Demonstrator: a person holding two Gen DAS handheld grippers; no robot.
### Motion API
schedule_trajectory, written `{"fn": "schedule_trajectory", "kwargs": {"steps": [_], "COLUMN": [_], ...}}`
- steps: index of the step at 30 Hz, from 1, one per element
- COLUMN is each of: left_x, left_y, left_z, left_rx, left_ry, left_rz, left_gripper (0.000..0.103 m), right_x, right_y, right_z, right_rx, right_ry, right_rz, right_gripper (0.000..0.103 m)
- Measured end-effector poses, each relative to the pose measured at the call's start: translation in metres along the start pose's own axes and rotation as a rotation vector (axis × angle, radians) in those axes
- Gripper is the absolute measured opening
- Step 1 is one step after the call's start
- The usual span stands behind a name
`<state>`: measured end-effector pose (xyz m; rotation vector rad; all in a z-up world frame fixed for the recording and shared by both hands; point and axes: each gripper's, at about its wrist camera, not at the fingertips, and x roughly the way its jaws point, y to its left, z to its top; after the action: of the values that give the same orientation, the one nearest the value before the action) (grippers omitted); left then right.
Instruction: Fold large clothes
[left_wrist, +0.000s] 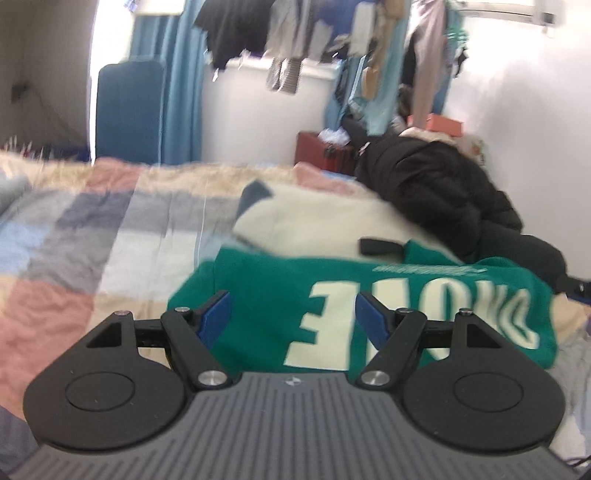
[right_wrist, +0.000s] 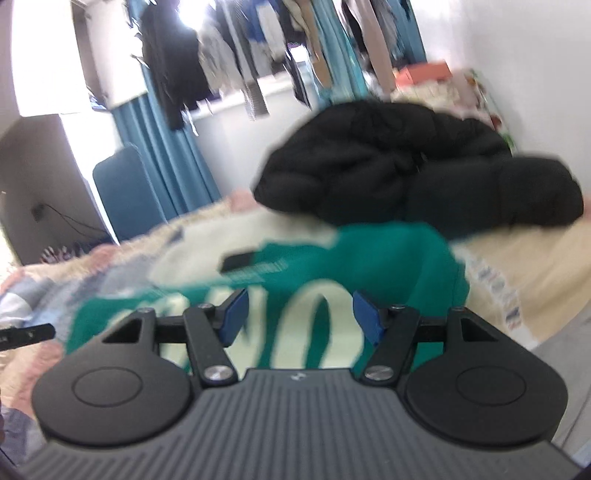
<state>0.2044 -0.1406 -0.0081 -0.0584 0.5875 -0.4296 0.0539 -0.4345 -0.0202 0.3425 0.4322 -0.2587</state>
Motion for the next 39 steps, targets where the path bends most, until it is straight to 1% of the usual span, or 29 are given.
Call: {"fn": "schedule_trajectory", "kwargs": {"steps": [2,4,7,12,15,19,23,29,39], "left_x": [-0.029,-0.053,-0.09,-0.144,-0.172,-0.199,-0.216,-0.225,-0.211], "left_y": [-0.012,-0.023,-0.037,-0.052,-0.058,-0.061,-0.06,-0.059,-0.054], "left_z": [0.006,0.012,0.018,0.021,0.015,0.004,-0.008,-0.024,-0.043], "left_rx": [0.039,0.07,0.078,0.084,0.094,0.104,0.101,0.111,0.101], "left_ry": [-0.053,-0.085,-0.125,-0.152,-0.162,-0.172,-0.173,-0.169,-0.12], "left_rz": [0.002,-0.004,-0.029,-0.07,-0.083,-0.086,-0.095,-0.091,-0.085], "left_gripper": [0.078,0.078,0.078,0.078,0.078,0.078,0.078,0.078,0.078], "right_x": [-0.021,-0.041,-0.07,-0.112,-0.132,-0.151,-0.164,-0.178,-0.183], "right_y": [0.012,0.024,0.04,0.062,0.072,0.085,0.093,0.099,0.097], "right_z": [0.009,0.018,0.029,0.033,0.029,0.019,0.007,-0.017,-0.043], "right_rx": [-0.014,-0.03,-0.049,-0.075,-0.082,-0.095,-0.101,-0.088,-0.075], "right_ry": [-0.026,-0.049,-0.074,-0.111,-0.12,-0.117,-0.111,-0.094,-0.061], "right_rz": [0.014,0.026,0.051,0.091,0.105,0.119,0.128,0.124,0.066], "right_gripper": [0.066,0.066,0.066,0.066,0.066,0.066,0.066,0.066,0.066]}}
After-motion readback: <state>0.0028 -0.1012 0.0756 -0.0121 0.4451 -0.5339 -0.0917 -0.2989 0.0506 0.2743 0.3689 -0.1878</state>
